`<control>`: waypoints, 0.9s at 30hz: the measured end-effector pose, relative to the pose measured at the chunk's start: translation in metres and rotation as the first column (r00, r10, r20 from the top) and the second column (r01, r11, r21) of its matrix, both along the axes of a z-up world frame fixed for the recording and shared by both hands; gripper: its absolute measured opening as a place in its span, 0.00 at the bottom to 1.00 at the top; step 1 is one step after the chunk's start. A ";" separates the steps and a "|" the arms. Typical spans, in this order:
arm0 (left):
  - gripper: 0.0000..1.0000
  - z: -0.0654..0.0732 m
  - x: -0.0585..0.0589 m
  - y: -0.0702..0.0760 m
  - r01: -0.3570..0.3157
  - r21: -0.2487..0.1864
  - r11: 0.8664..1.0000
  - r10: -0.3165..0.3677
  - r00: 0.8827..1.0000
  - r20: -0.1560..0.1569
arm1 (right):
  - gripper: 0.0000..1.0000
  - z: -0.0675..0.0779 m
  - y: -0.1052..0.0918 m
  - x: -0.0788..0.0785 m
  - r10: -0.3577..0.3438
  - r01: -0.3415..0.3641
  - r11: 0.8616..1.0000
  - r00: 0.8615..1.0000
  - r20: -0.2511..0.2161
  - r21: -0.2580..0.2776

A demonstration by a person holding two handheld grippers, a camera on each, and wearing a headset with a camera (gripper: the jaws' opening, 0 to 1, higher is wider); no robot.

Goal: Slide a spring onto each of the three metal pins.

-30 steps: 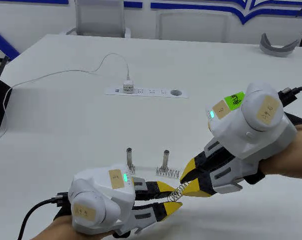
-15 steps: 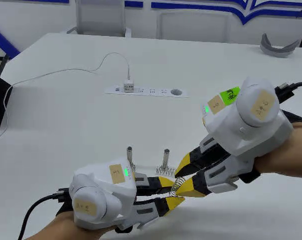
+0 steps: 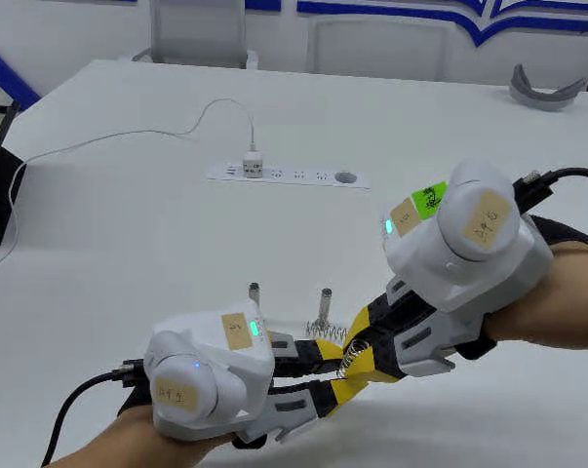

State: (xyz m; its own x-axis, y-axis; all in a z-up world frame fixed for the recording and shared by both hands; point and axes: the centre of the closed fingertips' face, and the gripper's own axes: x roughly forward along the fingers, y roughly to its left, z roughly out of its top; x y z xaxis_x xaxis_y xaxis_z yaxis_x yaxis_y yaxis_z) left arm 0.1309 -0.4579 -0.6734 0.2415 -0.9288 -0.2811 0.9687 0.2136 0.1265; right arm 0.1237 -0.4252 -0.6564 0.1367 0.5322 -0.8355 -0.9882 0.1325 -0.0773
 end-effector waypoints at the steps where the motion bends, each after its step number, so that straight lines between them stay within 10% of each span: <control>1: 0.12 0.000 0.001 0.000 -0.005 -0.001 1.000 0.005 1.000 0.000 | 0.12 0.000 0.000 0.001 -0.001 0.001 1.000 1.000 0.003 -0.002; 27: 0.45 0.005 0.017 0.039 -0.158 -0.043 0.986 0.155 0.985 -0.074 | 0.12 0.014 -0.045 0.033 -0.146 0.146 0.989 0.989 0.015 -0.024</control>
State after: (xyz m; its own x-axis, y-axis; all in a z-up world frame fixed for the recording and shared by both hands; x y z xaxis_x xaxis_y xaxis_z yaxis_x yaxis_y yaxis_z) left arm 0.1476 -0.4186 -0.6682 0.3663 -0.8942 -0.2575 0.9289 0.3675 0.0450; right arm 0.1568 -0.4699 -0.6426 0.2229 0.4844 -0.8460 -0.9572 0.2733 -0.0957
